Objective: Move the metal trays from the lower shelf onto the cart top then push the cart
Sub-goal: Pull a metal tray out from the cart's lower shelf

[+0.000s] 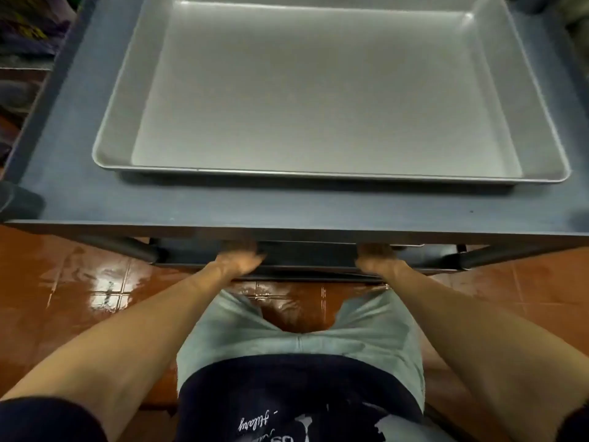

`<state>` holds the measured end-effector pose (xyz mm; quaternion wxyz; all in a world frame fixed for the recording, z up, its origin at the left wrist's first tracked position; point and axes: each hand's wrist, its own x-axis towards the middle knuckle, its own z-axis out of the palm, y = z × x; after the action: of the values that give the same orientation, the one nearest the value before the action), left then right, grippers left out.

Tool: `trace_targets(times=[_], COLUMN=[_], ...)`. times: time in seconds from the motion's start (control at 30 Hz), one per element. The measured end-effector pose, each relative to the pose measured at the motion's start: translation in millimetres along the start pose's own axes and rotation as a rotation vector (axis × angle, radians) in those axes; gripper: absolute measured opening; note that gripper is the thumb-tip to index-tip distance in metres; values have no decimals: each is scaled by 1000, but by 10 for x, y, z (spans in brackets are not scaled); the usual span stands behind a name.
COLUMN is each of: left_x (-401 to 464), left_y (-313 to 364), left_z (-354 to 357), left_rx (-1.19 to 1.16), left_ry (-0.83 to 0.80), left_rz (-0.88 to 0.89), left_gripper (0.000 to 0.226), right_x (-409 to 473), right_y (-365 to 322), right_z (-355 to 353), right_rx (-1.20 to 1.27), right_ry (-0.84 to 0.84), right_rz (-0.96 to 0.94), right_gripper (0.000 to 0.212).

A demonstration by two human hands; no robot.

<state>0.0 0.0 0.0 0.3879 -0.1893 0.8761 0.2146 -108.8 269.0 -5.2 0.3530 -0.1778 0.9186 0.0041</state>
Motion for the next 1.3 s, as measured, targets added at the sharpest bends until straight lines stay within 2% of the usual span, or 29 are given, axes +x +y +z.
trace_targets(times=[0.23,0.33,0.4,0.47,0.5,0.53,0.6,0.7,0.73,0.8,0.87,1.0,1.1,1.3], left_x=[472,613,713,763,766,762,697,477,385,141,-137,-719,-1098,-1630], left_y=[-30,-52,-75,-102,-107,-104,-99,-89,-93,-99,-109,-73,-14,-19], left_z=[235,307,345,377,376,370,369,329,308,209,75,-229,-452,-840], left_rx=[72,82,75,75,80,106,158,253,283,313,334,420,441,432], left_ry=[113,136,132,151,173,191,239,325,346,362,341,283,270,187], left_rz=[48,68,110,143,148,144,146,139,152,178,195,253,322,431], left_gripper=[38,36,32,30,33,36,38,32,30,28,25,24,23,24], right_x=[302,474,601,627,604,610,512,220,123,-140,-417,-938,-1322,-1894], right_y=[104,111,135,170,165,163,89,-39,-46,-70,-96,-185,-248,-326], right_z=[284,380,428,489,478,462,395,267,239,147,2,-325,-522,-812], right_rx=[-60,-12,-170,-221,-196,-149,5,90,65,-24,-47,-154,-101,-58], right_ry=[153,209,180,136,137,164,197,314,315,206,148,194,217,239], right_rz=[-42,-73,-181,-187,-161,-142,-103,-86,-107,-123,-117,-169,-179,-145], right_gripper=[33,12,21,45,51,47,27,13,16,22,20,26,30,9])
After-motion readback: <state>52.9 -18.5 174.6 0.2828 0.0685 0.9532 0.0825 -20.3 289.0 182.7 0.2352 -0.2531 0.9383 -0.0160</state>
